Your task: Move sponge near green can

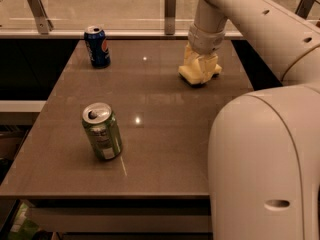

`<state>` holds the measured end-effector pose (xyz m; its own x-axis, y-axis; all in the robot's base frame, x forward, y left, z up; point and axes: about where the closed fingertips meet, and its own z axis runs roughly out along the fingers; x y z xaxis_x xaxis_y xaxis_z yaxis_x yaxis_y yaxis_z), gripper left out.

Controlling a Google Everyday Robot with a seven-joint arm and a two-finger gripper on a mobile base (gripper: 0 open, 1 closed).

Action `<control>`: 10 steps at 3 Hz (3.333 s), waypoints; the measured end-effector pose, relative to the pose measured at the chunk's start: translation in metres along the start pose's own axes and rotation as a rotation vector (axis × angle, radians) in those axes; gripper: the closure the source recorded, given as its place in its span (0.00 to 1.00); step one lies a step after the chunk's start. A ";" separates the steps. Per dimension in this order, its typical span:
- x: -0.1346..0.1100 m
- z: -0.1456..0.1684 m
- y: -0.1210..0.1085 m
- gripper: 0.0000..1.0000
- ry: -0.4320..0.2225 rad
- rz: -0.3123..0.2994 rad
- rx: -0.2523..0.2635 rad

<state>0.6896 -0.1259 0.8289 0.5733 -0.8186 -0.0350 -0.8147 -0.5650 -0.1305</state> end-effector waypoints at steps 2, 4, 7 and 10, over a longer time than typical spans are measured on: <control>-0.009 -0.017 0.016 1.00 0.026 0.024 0.033; -0.031 -0.033 0.051 1.00 0.043 0.052 0.044; -0.097 -0.052 0.089 1.00 0.058 0.036 0.022; -0.173 -0.045 0.107 1.00 0.000 0.013 0.084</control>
Offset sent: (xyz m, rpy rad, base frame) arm -0.0428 -0.0089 0.0309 -0.0084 -0.0515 -0.0550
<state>0.4990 -0.0494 0.8661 0.5624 -0.8260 -0.0375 -0.8121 -0.5433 -0.2131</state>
